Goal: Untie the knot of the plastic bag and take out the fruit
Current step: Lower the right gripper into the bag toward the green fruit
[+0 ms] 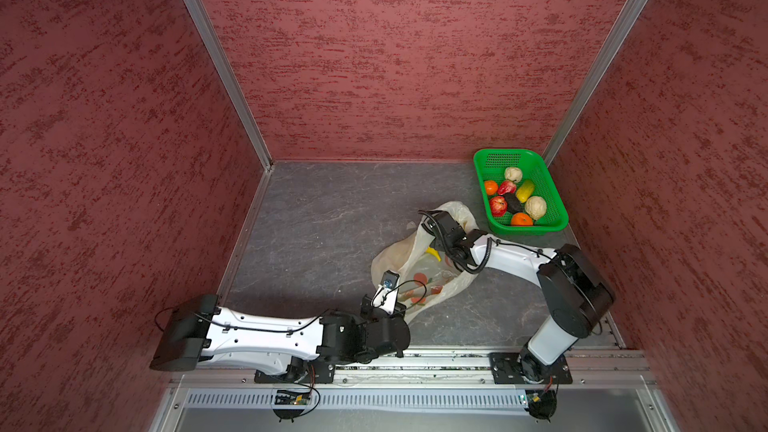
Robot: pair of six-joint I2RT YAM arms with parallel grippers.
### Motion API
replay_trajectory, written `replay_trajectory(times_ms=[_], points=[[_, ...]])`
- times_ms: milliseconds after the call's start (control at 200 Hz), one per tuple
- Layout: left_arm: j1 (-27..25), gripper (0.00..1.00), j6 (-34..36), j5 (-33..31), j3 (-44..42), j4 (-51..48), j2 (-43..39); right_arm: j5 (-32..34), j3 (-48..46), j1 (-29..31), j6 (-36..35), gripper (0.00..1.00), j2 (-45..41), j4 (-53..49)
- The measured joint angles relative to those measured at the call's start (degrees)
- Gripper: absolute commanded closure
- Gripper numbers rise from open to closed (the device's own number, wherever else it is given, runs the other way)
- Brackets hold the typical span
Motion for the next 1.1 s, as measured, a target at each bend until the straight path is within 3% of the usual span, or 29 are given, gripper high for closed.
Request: replay_trajectory(times_ms=[396,731,1097], points=[[-0.79,1.00,-1.79,-0.22,0.57,-1.27,0.17,-0.09,0.24,-1.84,-1.92,0.03,5.60,7.04],[-0.85,1.00,-2.56,-0.92,1.27,-1.53,1.05,-1.38,1.68,-3.98,-5.90,0.30,8.20,11.91],[-1.01,1.00,-2.93,-1.14,1.27,-1.46,2.56,-7.76,0.22,-4.20,-8.61,0.43,5.40,14.99]])
